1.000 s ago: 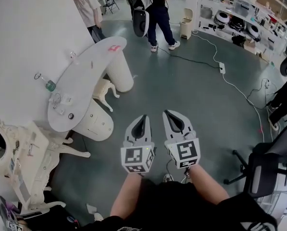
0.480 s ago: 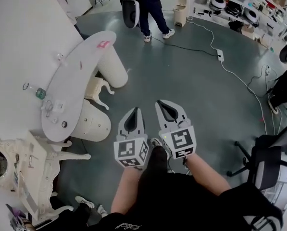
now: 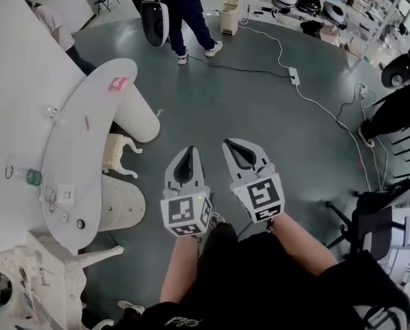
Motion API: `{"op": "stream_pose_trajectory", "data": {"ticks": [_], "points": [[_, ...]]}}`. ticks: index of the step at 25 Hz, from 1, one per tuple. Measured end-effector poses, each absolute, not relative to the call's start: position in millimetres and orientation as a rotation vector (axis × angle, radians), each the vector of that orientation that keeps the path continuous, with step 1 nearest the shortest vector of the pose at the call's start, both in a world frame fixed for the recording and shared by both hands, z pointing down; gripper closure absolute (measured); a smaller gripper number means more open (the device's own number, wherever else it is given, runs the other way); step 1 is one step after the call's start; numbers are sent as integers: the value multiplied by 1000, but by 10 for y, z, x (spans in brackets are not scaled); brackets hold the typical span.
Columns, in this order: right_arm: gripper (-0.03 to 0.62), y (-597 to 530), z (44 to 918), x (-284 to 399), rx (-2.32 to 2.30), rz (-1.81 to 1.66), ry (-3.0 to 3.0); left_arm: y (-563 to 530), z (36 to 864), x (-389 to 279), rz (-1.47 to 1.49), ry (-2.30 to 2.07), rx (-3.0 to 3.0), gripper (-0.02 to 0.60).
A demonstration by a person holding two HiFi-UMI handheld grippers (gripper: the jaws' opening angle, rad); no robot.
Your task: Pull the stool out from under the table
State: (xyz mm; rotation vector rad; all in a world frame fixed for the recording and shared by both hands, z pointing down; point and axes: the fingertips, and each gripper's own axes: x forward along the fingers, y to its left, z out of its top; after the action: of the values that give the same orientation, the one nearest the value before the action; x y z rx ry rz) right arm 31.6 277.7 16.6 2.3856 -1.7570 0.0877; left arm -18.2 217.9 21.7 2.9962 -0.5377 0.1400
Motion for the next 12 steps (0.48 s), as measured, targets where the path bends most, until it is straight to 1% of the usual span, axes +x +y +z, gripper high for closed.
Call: {"op": "stream_pose_trajectory", "data": {"ticks": [5, 12], "points": [[588, 2410, 142, 547, 2341, 104, -1785, 1826, 230, 30, 147, -579, 2966, 574], [588, 1768, 211, 708, 2210, 113, -1949, 1384, 368, 113, 185, -755, 2896, 575]]}}
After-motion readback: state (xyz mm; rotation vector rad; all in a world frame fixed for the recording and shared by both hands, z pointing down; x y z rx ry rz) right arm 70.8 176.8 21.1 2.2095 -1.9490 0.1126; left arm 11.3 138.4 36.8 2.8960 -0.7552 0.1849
